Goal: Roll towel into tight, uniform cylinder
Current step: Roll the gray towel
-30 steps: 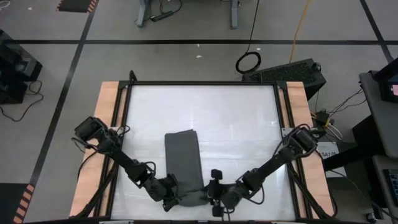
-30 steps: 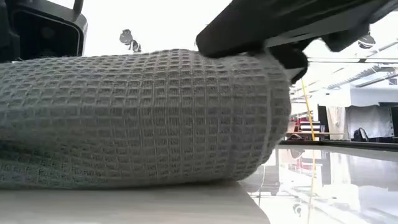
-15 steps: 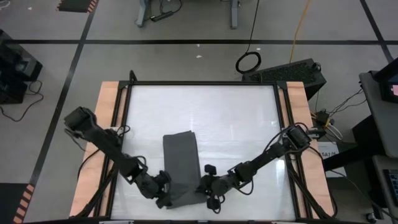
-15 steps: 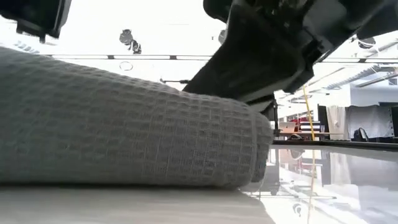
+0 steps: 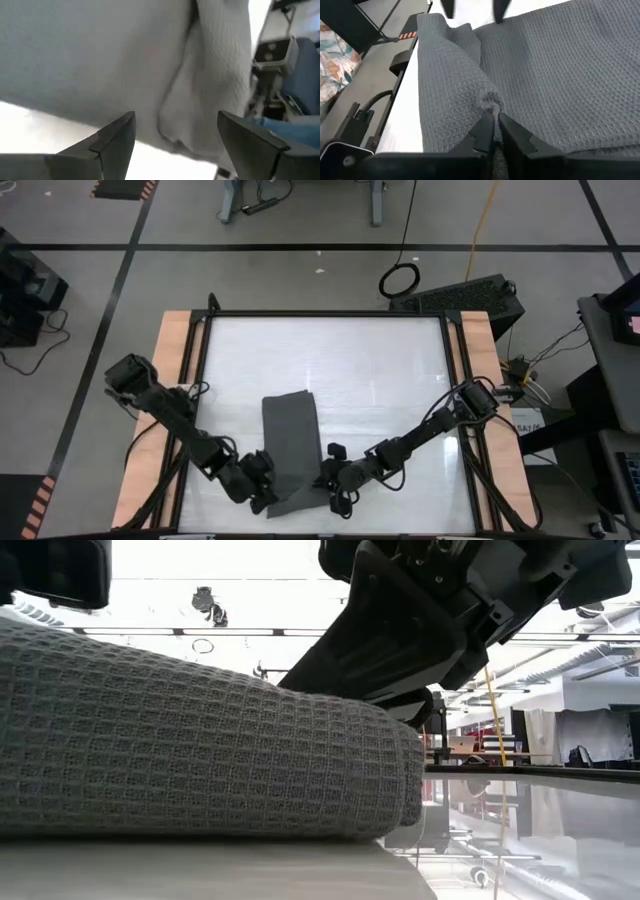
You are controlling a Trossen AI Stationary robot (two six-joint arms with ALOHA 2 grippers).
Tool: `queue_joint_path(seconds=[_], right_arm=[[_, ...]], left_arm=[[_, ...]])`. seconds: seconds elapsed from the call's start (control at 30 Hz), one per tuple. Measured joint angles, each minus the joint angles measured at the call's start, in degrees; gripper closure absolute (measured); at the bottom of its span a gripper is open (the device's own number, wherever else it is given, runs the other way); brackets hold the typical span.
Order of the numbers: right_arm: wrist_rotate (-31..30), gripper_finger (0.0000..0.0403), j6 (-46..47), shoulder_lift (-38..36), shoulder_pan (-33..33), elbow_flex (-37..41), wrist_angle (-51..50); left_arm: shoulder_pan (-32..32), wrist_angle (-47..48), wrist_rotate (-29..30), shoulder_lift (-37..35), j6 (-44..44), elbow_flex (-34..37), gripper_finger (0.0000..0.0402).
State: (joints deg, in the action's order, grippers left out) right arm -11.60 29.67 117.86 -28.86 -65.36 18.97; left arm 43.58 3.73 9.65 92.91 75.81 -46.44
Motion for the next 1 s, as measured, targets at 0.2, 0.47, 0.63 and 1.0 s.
queue_joint_path(seconds=[0.2,0.47,0.63,1.0], right_arm=[[-0.02,0.0381,-0.02,0.0,0.0,0.0,0.54],[-0.24,0.0381,-0.72,0.0,0.0,0.0,2.25],[-0.24,0.0381,-0.73,0.0,0.0,0.0,2.68],[-0.22,0.0381,-0.6,-0.04,0.0,0.0,2.29]], left_arm=[[3.96,-0.82,1.19,-0.01,8.61,0.02,0.0119],[10.18,-0.87,7.66,2.58,19.72,-0.02,0.0132],[10.69,-0.38,12.82,3.55,8.59,0.04,0.0179],[9.33,0.18,12.98,3.53,-36.37,-1.27,0.0184]])
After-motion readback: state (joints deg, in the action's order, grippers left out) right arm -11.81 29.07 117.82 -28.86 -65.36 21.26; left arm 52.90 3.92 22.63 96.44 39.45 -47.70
